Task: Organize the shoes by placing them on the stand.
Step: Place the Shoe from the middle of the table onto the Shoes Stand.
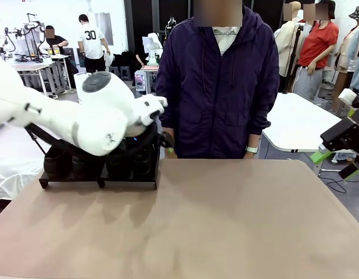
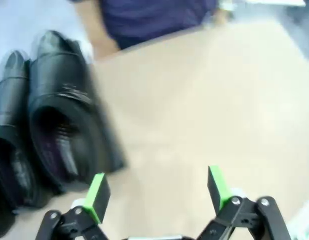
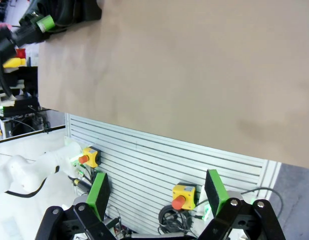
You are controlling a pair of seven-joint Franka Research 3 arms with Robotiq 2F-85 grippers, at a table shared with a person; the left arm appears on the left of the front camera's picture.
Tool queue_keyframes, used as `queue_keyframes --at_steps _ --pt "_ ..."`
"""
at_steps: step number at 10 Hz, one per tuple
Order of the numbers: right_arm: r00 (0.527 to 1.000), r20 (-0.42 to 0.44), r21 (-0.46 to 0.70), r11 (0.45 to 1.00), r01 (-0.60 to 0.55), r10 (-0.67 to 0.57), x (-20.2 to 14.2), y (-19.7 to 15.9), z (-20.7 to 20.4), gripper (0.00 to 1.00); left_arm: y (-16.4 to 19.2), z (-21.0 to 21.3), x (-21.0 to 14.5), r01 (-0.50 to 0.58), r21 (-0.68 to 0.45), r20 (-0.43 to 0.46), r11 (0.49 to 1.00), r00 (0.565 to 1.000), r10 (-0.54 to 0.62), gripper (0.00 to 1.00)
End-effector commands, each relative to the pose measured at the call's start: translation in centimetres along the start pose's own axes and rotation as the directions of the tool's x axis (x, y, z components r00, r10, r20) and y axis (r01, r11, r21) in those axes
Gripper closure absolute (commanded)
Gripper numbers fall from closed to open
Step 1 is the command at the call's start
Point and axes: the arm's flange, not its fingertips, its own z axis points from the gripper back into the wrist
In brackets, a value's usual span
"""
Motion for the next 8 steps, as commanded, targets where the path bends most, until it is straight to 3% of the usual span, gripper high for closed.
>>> queue_keyframes --at_steps 1,3,5,6,8 --pt "1.0 0.001 0.029 0.999 -0.014 0.014 0.3 0.2 0.3 0.0 7.0 13.1 -2.5 0.09 -0.1 -0.152 0.991 0.983 -0.105 0.0" --pt "1.0 0.001 0.029 0.999 -0.014 0.014 0.3 0.2 0.3 0.0 8.4 18.5 -5.2 0.048 -0.133 -0.131 0.99 0.989 -0.066 0.0" --pt "1.0 0.001 0.029 0.999 -0.014 0.014 0.3 0.2 0.3 0.0 11.2 21.8 -7.2 0.052 -0.169 -0.199 0.984 0.976 -0.086 0.0" --pt "1.0 0.001 0.029 0.999 -0.014 0.014 0.3 0.2 0.3 0.0 13.0 23.3 -8.8 0.015 -0.126 -0.249 0.992 0.967 -0.047 0.0" --pt "1.0 0.001 0.029 0.999 -0.014 0.014 0.3 0.2 0.3 0.0 14.9 27.6 -14.4 -0.102 -0.042 -0.218 0.994 0.972 0.09 0.0"
